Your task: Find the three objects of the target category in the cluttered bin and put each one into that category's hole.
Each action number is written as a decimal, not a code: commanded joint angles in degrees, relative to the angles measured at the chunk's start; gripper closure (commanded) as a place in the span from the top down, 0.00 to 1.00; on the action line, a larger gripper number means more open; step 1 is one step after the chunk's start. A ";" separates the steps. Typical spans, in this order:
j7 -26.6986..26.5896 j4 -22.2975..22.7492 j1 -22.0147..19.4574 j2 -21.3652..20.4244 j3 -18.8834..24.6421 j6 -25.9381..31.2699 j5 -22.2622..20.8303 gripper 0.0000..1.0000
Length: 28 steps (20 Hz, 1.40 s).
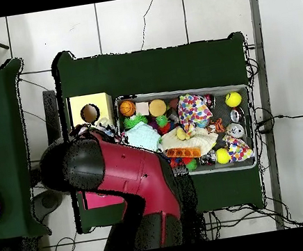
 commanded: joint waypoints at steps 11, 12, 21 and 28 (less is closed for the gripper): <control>24.75 10.39 4.59 8.50 3.84 -16.46 5.82 0.00; 25.05 10.47 4.86 8.84 3.90 -17.00 6.08 0.00; 27.44 10.29 7.32 10.62 2.69 -15.35 7.42 0.00; 27.96 11.12 7.56 11.09 3.26 -14.45 8.21 0.00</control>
